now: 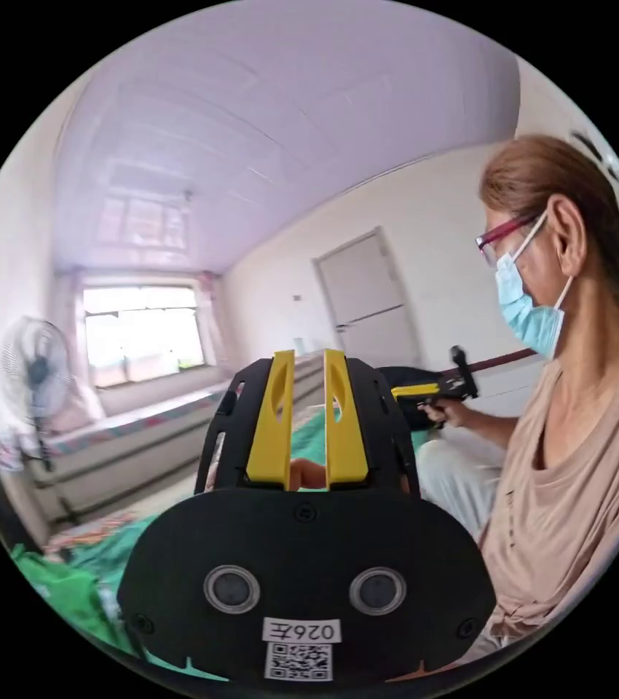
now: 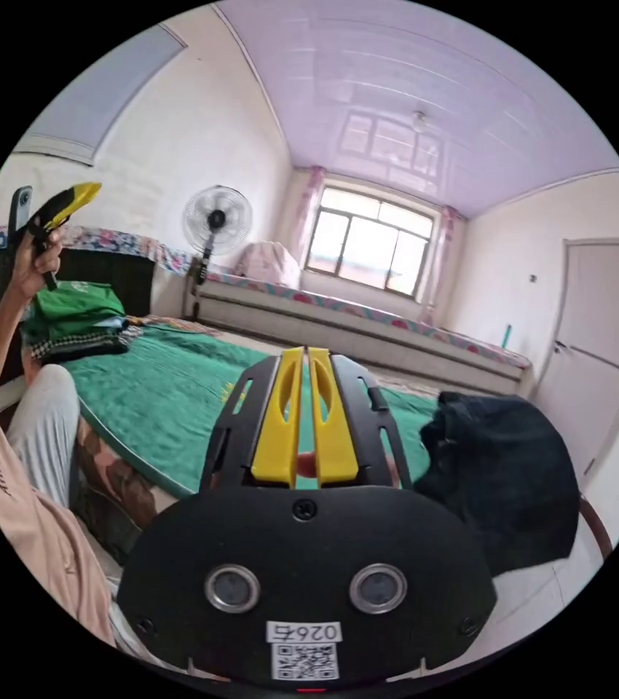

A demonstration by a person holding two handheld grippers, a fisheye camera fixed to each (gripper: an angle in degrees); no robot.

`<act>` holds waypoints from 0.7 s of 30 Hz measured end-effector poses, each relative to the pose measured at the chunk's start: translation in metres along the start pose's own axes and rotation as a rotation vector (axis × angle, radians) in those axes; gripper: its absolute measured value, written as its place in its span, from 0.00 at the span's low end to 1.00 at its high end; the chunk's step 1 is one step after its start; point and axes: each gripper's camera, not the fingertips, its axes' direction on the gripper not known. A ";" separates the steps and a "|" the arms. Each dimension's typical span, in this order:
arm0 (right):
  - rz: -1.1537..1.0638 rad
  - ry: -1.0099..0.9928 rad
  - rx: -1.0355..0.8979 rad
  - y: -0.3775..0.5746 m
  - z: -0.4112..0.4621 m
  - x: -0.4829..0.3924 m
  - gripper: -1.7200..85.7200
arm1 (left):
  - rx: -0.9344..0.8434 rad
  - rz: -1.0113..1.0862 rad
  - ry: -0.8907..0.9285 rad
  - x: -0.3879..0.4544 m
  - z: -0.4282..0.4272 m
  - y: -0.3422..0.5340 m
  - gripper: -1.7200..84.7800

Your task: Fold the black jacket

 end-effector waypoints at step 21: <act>0.434 0.454 -0.479 0.335 -0.090 0.466 0.06 | -0.617 -0.521 0.662 -0.086 0.901 -0.022 0.16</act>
